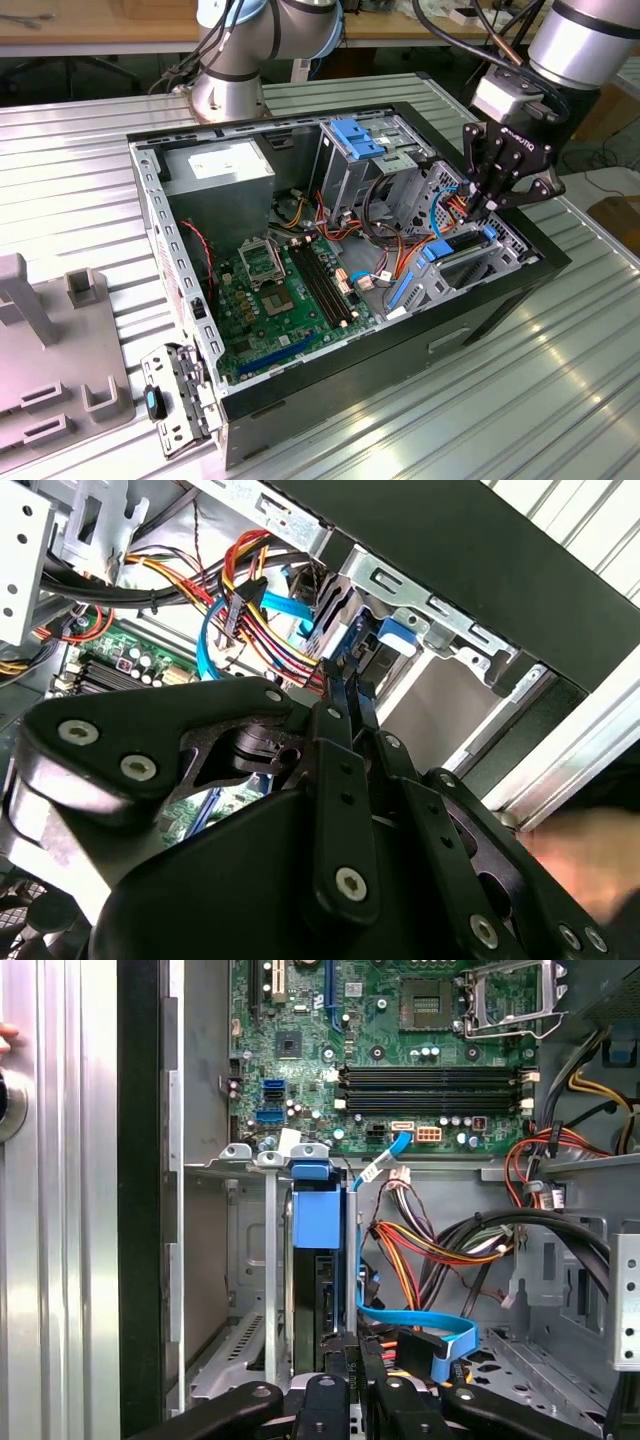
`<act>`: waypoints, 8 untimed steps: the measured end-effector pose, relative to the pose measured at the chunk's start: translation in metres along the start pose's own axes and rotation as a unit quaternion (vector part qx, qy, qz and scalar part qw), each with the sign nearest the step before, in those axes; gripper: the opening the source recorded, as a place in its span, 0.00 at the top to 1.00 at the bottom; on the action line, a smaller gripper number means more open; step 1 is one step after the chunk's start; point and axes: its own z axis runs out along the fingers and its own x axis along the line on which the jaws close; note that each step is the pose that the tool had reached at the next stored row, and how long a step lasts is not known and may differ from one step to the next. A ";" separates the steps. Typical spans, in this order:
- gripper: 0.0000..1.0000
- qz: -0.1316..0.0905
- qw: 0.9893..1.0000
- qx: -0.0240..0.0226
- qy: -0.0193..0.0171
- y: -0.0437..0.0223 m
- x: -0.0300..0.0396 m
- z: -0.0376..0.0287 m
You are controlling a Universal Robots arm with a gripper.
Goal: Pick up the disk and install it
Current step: 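Insert the first disk wire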
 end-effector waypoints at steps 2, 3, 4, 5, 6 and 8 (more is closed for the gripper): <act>0.84 0.000 1.000 0.000 -0.001 0.0000 0.0000 0.0000; 0.84 0.000 1.000 0.000 -0.002 0.0000 0.0000 0.0000; 0.84 0.000 1.000 0.000 -0.003 0.0000 0.0000 0.0000; 0.84 0.000 1.000 0.000 -0.003 0.0000 0.0000 0.0000; 0.84 0.000 1.000 0.000 -0.004 0.0000 0.0000 0.0000; 0.84 0.000 1.000 0.000 -0.005 0.0000 0.0000 0.0000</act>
